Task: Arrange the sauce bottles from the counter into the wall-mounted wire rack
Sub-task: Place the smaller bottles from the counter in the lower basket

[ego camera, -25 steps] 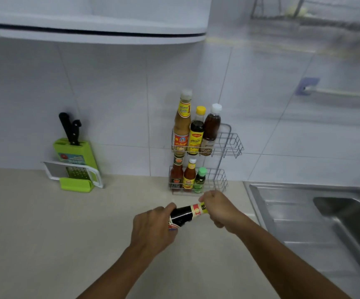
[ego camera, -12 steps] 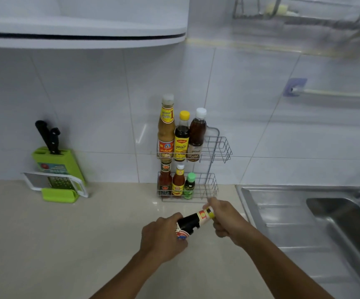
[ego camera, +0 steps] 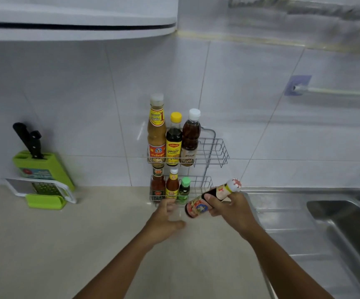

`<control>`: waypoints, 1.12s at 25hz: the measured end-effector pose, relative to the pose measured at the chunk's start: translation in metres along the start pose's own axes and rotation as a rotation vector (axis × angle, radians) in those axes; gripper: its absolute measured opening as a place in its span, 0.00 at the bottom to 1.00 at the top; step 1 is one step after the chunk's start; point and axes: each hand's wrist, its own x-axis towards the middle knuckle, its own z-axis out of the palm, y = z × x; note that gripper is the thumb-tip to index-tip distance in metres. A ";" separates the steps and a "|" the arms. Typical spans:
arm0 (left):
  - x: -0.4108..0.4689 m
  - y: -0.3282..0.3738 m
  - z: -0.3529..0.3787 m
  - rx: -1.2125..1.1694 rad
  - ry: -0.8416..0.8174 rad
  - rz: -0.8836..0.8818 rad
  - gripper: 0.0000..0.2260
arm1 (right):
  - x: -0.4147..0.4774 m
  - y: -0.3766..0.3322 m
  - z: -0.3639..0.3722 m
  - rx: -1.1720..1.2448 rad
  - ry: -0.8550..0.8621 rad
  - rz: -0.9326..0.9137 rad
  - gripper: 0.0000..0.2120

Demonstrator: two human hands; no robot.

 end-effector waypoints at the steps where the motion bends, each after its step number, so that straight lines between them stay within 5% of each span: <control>1: 0.007 -0.006 -0.007 -0.050 0.061 -0.051 0.31 | 0.010 0.004 -0.001 0.000 0.075 -0.002 0.05; 5: 0.033 -0.023 -0.030 -0.176 0.254 -0.183 0.28 | 0.046 0.016 -0.001 -0.030 0.231 -0.029 0.10; 10: 0.065 -0.028 -0.043 -0.235 0.350 -0.224 0.32 | 0.081 0.031 0.013 -0.083 0.226 -0.059 0.15; 20: 0.091 -0.046 -0.033 -0.242 0.327 -0.215 0.32 | 0.126 0.056 0.031 -0.521 0.029 -0.063 0.15; 28: 0.094 -0.048 -0.033 -0.252 0.293 -0.190 0.32 | 0.144 0.062 0.049 -0.597 -0.086 -0.065 0.18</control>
